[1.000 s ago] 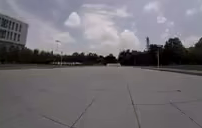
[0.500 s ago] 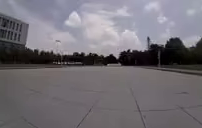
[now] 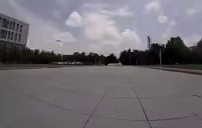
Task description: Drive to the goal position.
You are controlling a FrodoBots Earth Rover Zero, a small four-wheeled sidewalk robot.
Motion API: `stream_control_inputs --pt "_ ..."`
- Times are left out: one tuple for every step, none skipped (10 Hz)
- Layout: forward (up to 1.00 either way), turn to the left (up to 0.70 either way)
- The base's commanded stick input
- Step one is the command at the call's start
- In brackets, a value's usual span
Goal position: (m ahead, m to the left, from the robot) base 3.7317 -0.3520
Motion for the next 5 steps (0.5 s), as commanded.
stream_control_inputs --pt "0.50 -0.02" --pt "0.50 -0.02" --pt "0.50 -0.02" --pt "0.50 -0.02" --pt "0.50 -0.02"
